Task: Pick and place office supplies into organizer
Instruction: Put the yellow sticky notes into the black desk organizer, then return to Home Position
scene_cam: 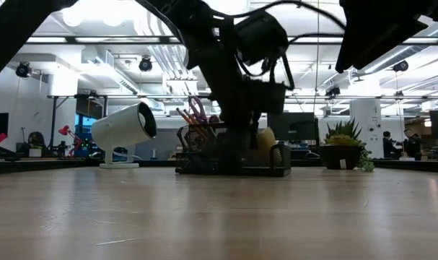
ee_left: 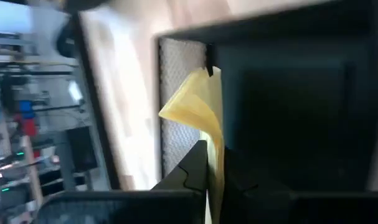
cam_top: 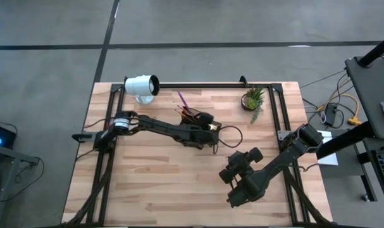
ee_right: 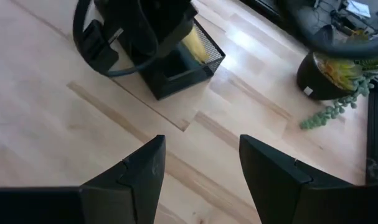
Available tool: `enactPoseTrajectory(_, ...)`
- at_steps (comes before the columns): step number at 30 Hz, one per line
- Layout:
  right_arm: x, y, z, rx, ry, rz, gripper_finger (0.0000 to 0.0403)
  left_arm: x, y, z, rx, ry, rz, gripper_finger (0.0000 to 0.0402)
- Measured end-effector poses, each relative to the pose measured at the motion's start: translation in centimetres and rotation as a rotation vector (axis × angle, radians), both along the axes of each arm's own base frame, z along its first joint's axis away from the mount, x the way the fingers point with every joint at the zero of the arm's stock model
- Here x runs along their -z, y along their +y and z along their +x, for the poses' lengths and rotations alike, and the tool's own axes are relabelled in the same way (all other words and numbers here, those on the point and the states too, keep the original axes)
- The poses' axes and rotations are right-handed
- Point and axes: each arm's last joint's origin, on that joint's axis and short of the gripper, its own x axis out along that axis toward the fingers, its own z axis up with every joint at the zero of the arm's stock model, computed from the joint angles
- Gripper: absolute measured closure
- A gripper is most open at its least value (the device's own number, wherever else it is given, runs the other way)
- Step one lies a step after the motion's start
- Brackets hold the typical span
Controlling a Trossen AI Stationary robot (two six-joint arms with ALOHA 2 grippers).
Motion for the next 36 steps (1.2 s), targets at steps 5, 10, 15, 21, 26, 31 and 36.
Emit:
enactPoseTrajectory(5,0.0,0.1,0.1,-0.001,-0.004,0.009,0.0209,-0.1,-0.2,-0.2,0.01,-0.005,-0.092,0.0368)
enactPoseTrajectory(10,0.1,0.1,0.1,-0.005,0.011,0.025,0.0209,0.0,-0.4,-0.4,-0.016,-0.022,-0.169,0.0305)
enactPoseTrajectory(15,0.2,0.2,0.2,-0.017,0.016,0.036,0.0209,-1.4,-1.0,-0.9,-0.03,-0.041,-0.213,0.0244)
enactPoseTrajectory(21,0.1,0.2,0.2,-0.018,0.018,0.039,0.0209,-4.8,-2.1,-1.7,0.009,-0.129,-0.326,0.02)
enactPoseTrajectory(26,-0.1,0.4,0.3,-0.016,0.018,0.072,0.0209,-7.1,-2.6,-4.1,-0.065,-0.087,-0.55,0.0194)
enactPoseTrajectory(31,-0.2,1.1,1.4,-0.102,-0.014,0.124,0.0209,-12.0,-5.1,-8.3,-0.131,-0.221,-0.796,0.0194)
enactPoseTrajectory(36,-0.3,1.2,3.0,-0.204,-0.009,0.181,0.0209,-15.8,-7.7,-12.6,-0.077,-0.34,-0.893,0.0194)
